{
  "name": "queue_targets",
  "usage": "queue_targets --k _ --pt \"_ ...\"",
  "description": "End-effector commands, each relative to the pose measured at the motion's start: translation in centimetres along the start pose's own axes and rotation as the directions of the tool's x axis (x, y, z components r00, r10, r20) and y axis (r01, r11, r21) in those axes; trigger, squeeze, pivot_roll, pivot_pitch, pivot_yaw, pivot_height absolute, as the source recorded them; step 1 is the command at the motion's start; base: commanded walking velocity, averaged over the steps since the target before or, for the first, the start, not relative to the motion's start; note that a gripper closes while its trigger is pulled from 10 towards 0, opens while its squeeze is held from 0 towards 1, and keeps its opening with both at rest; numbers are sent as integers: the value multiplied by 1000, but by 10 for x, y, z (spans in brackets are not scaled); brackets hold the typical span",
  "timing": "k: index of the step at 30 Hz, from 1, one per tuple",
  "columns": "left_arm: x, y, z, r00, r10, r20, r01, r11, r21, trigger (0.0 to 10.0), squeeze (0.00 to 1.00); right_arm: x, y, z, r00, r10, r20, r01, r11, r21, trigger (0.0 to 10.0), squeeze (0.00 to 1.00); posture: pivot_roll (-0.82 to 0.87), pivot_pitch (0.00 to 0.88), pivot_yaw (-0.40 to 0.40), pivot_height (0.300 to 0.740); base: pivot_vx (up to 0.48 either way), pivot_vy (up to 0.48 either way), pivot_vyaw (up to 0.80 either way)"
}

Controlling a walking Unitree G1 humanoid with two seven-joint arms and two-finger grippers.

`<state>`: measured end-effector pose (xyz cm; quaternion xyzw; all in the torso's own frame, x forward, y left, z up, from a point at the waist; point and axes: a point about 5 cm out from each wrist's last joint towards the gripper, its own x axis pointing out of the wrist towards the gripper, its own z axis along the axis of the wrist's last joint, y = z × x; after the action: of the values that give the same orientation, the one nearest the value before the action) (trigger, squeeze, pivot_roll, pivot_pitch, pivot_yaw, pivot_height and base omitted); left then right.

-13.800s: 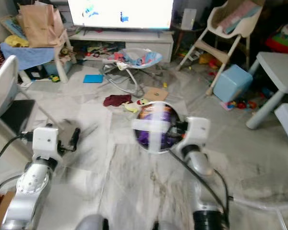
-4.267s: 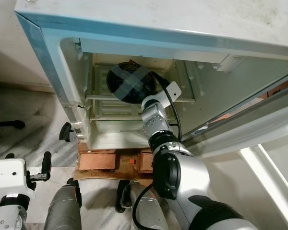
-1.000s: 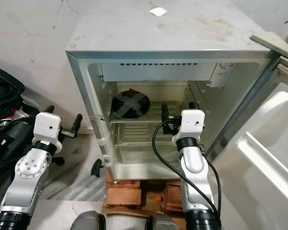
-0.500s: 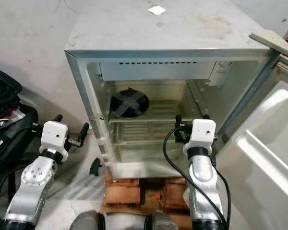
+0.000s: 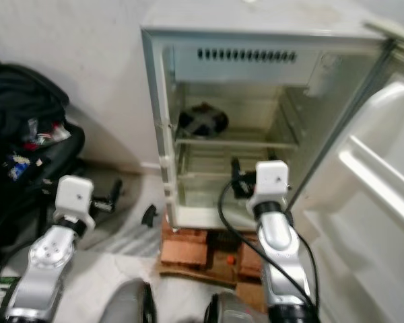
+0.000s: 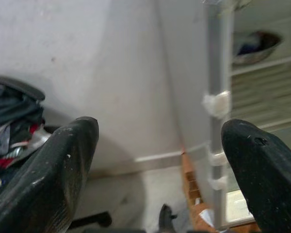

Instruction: Restocking fridge

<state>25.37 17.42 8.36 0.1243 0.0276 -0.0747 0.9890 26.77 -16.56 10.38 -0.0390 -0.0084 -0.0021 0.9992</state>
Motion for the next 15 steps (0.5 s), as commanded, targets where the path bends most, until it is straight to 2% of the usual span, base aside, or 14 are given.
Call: queue_targets --k 1,5,6,15 --pt "3 1 6 1000 -7 20 7 1000 18 10000 0 1 -2 5 1000 -21 17 20 1000 23 10000 0 -4 50 -33 740 -356 0 0" --pt "2 -1 5 1000 -20 21 19 1000 13 10000 0 5 1 13 999 -24 22 22 998 67 10000 0 -9 53 -30 740 -327 0 0" --pt "2 -1 5 1000 -21 21 21 1000 13 10000 0 7 5 20 999 -5 51 1 998 66 10000 0 -12 52 -30 740 -262 0 0" --pt "6 -2 11 997 -48 58 47 999 17 10000 0 6 6 14 999 30 31 -33 995 91 10000 0 -11 53 -37 740 0 0 0"
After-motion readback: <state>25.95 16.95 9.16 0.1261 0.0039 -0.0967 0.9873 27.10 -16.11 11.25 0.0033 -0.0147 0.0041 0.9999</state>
